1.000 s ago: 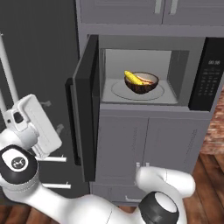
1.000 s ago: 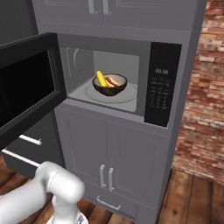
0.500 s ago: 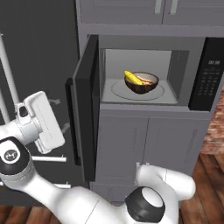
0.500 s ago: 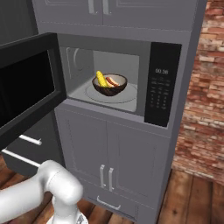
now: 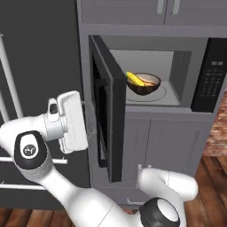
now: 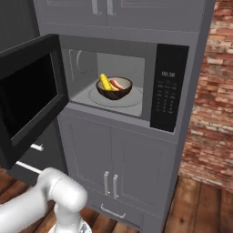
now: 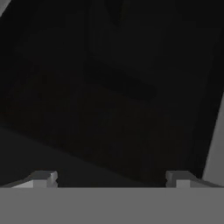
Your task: Place the bowl containing the hot dog and corn in the microwave. Close the microwave door and press the start button to microwave the meal.
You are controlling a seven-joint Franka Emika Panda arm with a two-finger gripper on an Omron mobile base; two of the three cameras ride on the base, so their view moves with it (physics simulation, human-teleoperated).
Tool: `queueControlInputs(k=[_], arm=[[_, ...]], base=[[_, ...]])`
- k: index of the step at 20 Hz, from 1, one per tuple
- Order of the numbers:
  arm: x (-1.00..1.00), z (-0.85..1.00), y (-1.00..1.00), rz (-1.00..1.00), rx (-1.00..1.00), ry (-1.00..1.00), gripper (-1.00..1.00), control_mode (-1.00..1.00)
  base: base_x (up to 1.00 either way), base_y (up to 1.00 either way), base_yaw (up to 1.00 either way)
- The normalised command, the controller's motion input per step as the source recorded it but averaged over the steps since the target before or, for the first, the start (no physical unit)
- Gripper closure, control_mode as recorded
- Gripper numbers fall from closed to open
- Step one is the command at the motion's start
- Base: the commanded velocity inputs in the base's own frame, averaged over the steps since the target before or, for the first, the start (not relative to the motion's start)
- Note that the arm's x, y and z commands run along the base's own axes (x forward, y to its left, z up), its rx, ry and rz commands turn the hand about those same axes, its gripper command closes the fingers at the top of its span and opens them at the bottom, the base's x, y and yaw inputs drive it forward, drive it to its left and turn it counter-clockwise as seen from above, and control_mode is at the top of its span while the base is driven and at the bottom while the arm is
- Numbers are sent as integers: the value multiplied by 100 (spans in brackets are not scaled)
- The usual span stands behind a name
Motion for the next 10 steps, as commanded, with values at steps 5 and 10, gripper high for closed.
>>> queueControlInputs(k=[5, 10], arm=[[-21, 0, -100, -2, 13, -16, -100, -100], [0, 0, -100, 1, 23, -19, -100, -100]], base=[[0, 0, 0], [0, 0, 0]])
